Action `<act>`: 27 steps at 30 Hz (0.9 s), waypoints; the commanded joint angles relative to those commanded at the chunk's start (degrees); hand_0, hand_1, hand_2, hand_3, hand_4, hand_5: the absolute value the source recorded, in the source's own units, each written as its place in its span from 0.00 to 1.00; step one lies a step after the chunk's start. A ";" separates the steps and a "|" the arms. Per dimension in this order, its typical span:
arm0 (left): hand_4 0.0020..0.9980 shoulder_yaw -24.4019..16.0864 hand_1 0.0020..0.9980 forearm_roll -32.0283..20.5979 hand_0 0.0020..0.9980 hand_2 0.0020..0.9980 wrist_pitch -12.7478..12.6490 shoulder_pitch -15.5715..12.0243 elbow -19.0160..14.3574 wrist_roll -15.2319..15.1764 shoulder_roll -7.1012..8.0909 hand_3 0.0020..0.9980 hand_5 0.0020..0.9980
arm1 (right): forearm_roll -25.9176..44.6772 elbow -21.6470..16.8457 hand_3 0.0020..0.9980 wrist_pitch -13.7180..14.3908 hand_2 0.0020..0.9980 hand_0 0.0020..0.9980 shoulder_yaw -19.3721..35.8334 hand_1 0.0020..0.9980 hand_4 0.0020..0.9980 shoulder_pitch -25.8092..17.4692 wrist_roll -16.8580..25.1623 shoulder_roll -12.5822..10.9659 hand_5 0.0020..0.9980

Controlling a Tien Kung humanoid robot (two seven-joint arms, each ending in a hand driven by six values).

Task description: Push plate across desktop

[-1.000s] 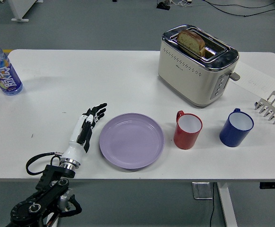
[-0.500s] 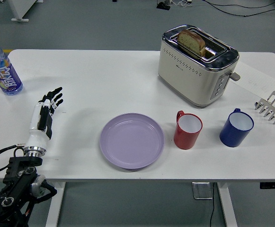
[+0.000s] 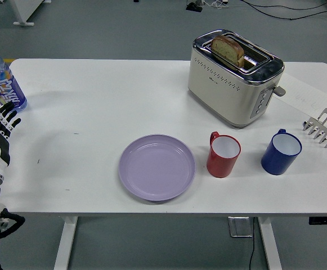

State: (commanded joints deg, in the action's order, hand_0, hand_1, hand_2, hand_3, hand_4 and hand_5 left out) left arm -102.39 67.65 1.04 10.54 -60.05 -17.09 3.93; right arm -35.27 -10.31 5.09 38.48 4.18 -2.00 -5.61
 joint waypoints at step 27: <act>0.52 -5.57 0.82 -1.46 0.78 0.80 4.55 -1.74 0.11 3.10 4.36 0.72 1.00 | -0.88 0.00 0.69 -0.14 0.74 0.67 1.31 0.66 0.30 0.46 0.06 -0.12 0.30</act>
State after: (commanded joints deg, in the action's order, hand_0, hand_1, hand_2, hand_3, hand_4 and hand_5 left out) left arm -107.96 66.19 5.59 8.80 -59.94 -13.99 8.30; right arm -36.15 -10.31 4.96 39.79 4.64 -1.94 -5.73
